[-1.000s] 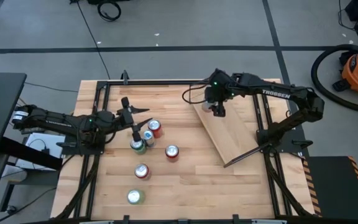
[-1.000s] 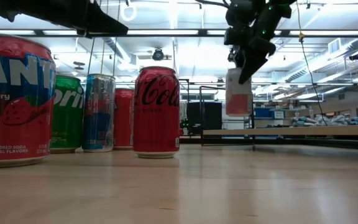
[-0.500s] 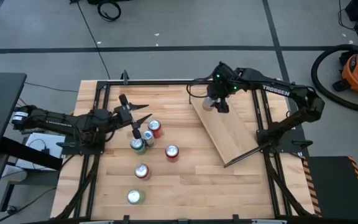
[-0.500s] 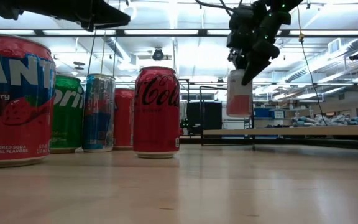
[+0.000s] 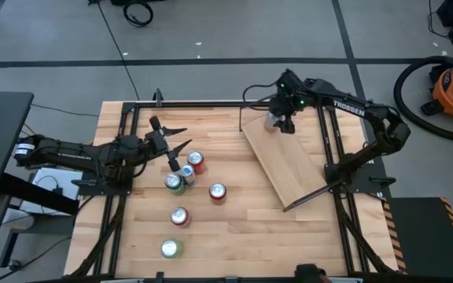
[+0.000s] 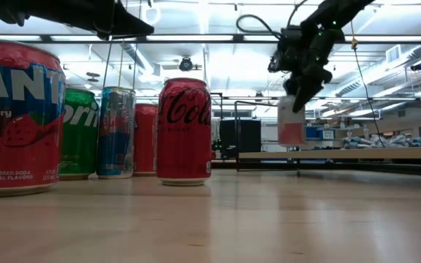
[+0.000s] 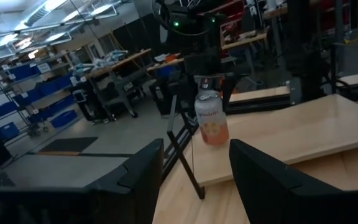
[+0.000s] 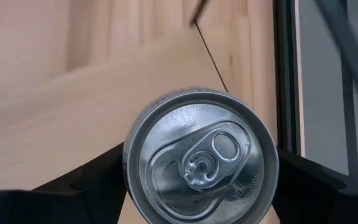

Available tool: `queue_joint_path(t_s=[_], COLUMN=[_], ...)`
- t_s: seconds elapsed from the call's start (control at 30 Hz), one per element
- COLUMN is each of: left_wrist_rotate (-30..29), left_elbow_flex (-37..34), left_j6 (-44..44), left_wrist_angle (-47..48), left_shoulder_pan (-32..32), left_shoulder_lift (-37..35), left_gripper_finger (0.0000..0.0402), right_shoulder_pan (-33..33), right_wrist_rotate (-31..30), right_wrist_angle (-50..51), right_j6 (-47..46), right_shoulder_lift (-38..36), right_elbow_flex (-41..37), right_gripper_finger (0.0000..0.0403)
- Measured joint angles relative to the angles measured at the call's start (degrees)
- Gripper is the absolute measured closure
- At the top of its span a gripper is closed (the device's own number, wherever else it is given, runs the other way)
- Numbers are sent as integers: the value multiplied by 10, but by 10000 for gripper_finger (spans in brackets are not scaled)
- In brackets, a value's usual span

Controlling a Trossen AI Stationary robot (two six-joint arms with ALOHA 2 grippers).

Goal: Place canned beverage on shelf
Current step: Put the pink soda can on the shelf

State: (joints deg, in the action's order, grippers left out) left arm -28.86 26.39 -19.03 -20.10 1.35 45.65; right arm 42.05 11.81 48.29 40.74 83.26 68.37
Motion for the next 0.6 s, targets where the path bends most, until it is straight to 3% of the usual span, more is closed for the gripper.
queue_joint_path(t_s=[0.6], left_wrist_rotate=[0], left_elbow_flex=[0], left_j6=[2], left_wrist_angle=[5], left_shoulder_pan=[-3], left_shoulder_lift=[0], left_gripper_finger=[207], right_shoulder_pan=[53], right_wrist_rotate=[-2], right_wrist_angle=[-31], right_j6=[70], right_shoulder_lift=[0], right_elbow_flex=[-17], right_gripper_finger=[74])
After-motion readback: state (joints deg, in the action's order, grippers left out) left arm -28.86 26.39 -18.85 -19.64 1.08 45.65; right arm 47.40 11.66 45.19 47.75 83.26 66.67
